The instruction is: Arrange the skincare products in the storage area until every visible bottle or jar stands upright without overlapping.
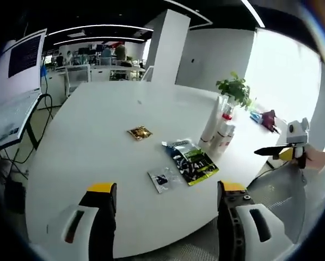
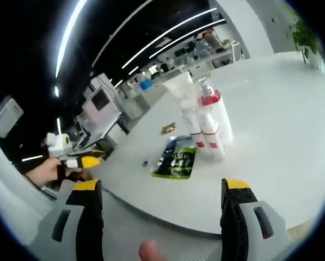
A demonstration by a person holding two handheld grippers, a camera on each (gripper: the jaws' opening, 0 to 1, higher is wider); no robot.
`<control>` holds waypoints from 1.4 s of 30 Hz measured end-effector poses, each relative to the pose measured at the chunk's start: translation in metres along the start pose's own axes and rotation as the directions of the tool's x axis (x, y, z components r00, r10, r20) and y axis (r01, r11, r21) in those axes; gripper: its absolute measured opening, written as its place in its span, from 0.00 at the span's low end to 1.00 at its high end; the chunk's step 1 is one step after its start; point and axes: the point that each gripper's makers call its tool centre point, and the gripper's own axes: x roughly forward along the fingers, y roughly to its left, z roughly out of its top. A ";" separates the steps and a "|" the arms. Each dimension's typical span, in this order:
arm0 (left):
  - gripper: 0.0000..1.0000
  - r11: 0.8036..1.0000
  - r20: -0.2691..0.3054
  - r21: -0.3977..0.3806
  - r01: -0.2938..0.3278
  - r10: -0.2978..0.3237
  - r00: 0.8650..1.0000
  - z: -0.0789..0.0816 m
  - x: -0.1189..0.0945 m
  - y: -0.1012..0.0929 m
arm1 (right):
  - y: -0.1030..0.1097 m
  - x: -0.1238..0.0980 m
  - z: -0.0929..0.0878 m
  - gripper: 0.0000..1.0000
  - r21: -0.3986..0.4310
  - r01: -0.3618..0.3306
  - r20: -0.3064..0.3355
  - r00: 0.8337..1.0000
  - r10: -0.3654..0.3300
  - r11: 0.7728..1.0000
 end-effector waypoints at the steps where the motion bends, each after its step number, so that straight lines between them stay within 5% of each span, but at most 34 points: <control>1: 0.74 1.000 0.001 -0.003 0.000 0.000 1.000 0.001 -0.004 -0.002 | -0.001 0.000 0.000 0.93 -0.006 0.007 -0.001 1.000 -0.007 1.000; 11: 0.72 1.000 -0.008 0.013 0.005 -0.005 1.000 -0.014 -0.010 -0.005 | -0.002 0.001 -0.010 1.00 -0.095 0.050 -0.069 0.996 -0.057 0.994; 15: 0.70 0.999 -0.016 0.034 0.008 -0.007 1.000 -0.016 -0.006 -0.003 | -0.004 0.001 -0.002 1.00 -0.164 0.073 -0.024 0.997 -0.078 0.984; 26: 0.67 0.998 -0.008 0.055 -0.001 0.001 1.000 -0.016 -0.007 -0.003 | -0.004 0.000 0.010 1.00 -0.112 0.073 0.049 0.997 -0.067 0.991; 42: 0.68 0.990 -0.048 0.040 -0.139 0.141 0.989 -0.025 -0.007 0.021 | -0.003 0.002 0.005 1.00 -0.081 0.059 0.017 0.998 -0.058 0.995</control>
